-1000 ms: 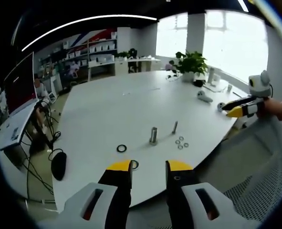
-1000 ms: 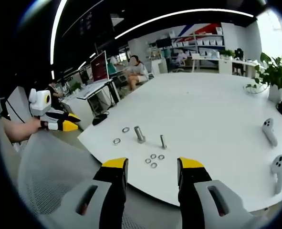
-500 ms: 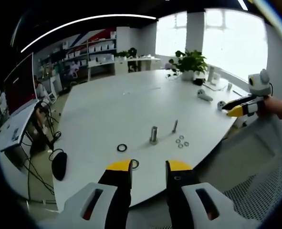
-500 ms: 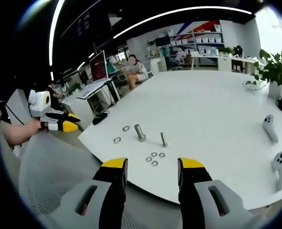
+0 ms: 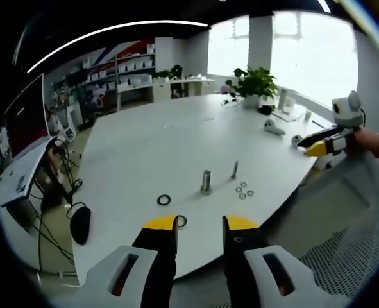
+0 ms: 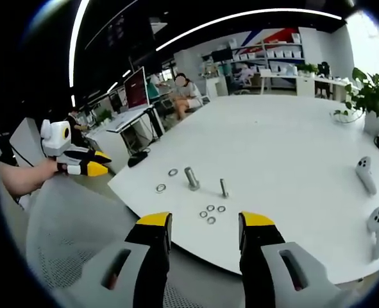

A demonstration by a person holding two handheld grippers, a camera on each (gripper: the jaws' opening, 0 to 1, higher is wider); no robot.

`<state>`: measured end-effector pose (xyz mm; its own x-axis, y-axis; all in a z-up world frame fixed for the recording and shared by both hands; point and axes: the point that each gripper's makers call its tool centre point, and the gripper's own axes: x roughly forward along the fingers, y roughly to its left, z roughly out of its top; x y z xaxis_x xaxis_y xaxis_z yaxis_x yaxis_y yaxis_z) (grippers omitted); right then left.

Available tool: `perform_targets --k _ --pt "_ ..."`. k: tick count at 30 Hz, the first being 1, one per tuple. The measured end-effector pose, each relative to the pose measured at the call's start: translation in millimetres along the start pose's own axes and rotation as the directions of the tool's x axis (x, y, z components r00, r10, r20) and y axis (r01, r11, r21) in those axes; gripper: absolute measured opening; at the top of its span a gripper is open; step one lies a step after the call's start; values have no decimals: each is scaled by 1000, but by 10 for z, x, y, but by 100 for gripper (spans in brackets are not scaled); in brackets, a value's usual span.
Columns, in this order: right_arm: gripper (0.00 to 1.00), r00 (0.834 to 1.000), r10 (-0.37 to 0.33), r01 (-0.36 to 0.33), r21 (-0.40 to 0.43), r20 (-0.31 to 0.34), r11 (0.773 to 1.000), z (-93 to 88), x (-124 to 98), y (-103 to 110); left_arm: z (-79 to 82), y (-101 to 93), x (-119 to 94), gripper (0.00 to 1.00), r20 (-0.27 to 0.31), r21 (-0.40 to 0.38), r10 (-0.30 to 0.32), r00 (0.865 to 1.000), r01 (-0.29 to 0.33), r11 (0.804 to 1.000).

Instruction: Place the washer onto the threaded stud by aligning its center hole with the stud, sliding it down to the base, and recovering from edge contact or off-axis alignment until the washer reaches the visible bottom stop.

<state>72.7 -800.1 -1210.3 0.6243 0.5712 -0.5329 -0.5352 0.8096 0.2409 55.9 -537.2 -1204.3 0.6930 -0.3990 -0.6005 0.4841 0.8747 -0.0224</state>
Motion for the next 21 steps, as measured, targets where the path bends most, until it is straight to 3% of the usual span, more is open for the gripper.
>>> perform_targets --k 2,3,5,10,21 --pt "43 1000 -8 8 8 4 1000 12 -6 -11 -4 5 -2 27 -1 -13 6 1000 -6 1000" --pt "42 1000 -6 7 15 -9 1000 -7 3 -13 11 42 -15 27 8 -67 28 1000 -27 997" --pt "40 1000 -1 1 3 -28 1000 -30 13 8 107 84 -43 28 65 -87 35 997 -30 996" --pt "45 999 2 -3 -16 -47 1000 -67 20 25 37 21 -21 28 28 -47 15 999 -14 999" --pt "45 999 -9 7 -22 -53 1000 -83 21 -1 12 4 -10 28 14 -28 4 1000 -3 1000"
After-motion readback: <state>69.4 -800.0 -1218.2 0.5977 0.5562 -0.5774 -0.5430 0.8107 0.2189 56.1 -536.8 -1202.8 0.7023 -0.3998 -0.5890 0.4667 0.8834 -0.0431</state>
